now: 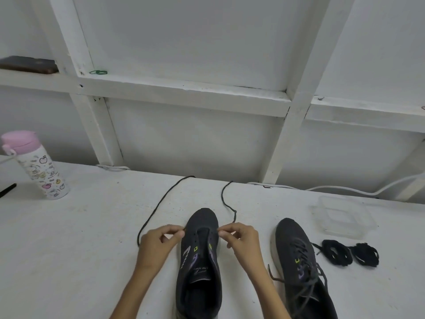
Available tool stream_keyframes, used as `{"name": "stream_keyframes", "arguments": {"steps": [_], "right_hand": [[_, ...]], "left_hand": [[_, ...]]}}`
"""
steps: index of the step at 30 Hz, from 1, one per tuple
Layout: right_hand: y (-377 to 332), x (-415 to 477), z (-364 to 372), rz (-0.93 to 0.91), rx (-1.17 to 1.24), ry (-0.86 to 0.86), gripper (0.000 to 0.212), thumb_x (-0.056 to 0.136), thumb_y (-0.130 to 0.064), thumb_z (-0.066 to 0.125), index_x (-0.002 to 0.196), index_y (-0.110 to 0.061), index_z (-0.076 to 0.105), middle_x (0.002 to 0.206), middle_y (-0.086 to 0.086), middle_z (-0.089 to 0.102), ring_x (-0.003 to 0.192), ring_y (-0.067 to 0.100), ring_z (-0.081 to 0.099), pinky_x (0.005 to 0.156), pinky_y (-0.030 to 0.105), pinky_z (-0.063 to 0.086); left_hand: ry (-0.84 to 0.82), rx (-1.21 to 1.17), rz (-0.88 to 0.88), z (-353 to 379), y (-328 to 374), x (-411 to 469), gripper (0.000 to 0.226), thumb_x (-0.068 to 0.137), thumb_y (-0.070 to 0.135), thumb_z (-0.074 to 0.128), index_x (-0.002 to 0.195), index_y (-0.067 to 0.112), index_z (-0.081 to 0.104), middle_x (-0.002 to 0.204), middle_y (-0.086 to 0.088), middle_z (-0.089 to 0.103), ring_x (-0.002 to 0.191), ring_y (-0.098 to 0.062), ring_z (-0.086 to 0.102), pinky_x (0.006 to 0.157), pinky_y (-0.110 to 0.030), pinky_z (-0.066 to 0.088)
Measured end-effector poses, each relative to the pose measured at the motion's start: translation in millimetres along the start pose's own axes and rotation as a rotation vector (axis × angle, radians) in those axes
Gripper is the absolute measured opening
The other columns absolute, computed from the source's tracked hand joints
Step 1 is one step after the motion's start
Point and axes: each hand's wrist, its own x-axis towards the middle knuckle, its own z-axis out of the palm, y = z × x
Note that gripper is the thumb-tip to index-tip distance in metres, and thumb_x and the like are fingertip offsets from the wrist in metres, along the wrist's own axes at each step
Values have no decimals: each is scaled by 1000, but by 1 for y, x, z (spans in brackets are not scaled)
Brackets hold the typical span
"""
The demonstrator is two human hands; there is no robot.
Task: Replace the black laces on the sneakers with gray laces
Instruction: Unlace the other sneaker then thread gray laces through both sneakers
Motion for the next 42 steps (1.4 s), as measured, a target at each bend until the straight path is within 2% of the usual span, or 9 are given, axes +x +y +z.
{"name": "stream_keyframes", "arguments": {"steps": [3, 6, 13, 20, 25, 28, 31, 35, 42], "right_hand": [[6, 1, 8, 4, -42, 56, 28, 84, -12, 73, 71, -37, 73, 81, -21, 71, 58, 4, 59, 64, 19, 48], [7, 2, 10, 6, -50, 75, 28, 84, -12, 73, 70, -37, 73, 81, -21, 71, 60, 5, 59, 65, 21, 49], [1, 2, 15, -74, -231, 82, 14, 86, -13, 69, 80, -23, 75, 79, -12, 68, 76, 3, 61, 67, 13, 44], [-15, 0, 24, -188, -685, 40, 23, 97, -24, 51, 103, -24, 74, 99, -6, 62, 89, 14, 57, 66, 24, 34], [-13, -2, 23, -141, -630, 13, 30, 100, -37, 49, 126, -34, 64, 107, -11, 54, 89, 8, 54, 61, 18, 31], [-15, -4, 27, -166, -428, 3, 18, 94, -34, 59, 109, -33, 70, 101, -16, 56, 81, 4, 54, 69, 18, 41], [-18, -3, 32, -142, -474, -26, 11, 90, -35, 61, 93, -31, 70, 95, -15, 53, 79, 4, 52, 63, 14, 37], [-20, 2, 37, -95, -532, -44, 18, 89, -30, 59, 98, -31, 74, 97, -13, 46, 81, 5, 49, 58, 14, 32], [-26, 12, 39, -35, -558, -93, 17, 84, -30, 64, 94, -35, 76, 96, -10, 47, 84, 7, 48, 56, 16, 28]], "left_hand": [[-33, 29, -20, 8, -3, -3, 16, 83, 20, 75, 79, 36, 74, 68, 16, 70, 47, -8, 52, 60, -18, 48], [-26, 17, -17, 11, -2, -3, 10, 83, 19, 74, 82, 29, 75, 69, 17, 70, 47, -6, 56, 59, -13, 47], [-31, 12, -42, 12, 2, -5, 12, 84, 19, 74, 81, 30, 74, 71, 15, 71, 51, -8, 60, 68, -26, 53], [-51, 30, -53, 11, 7, -9, 10, 85, 20, 72, 82, 29, 74, 65, 14, 70, 54, -9, 66, 77, -32, 56], [-65, 118, -22, 8, 9, -10, 16, 84, 24, 73, 80, 40, 73, 71, 23, 70, 54, -3, 63, 71, -30, 56], [-43, 195, 14, 10, 9, -12, 17, 82, 28, 74, 79, 44, 73, 76, 28, 69, 61, 4, 61, 64, -22, 52], [4, 271, 50, 12, 12, -13, 13, 81, 29, 74, 82, 42, 74, 80, 25, 70, 74, 1, 64, 66, -20, 51], [20, 434, 96, 13, 20, -11, 9, 84, 33, 69, 90, 37, 75, 88, 20, 71, 86, -3, 65, 71, -22, 52], [-30, 631, 122, 13, 27, -1, 13, 80, 35, 65, 88, 37, 74, 87, 16, 72, 86, -6, 66, 72, -27, 53]]}}
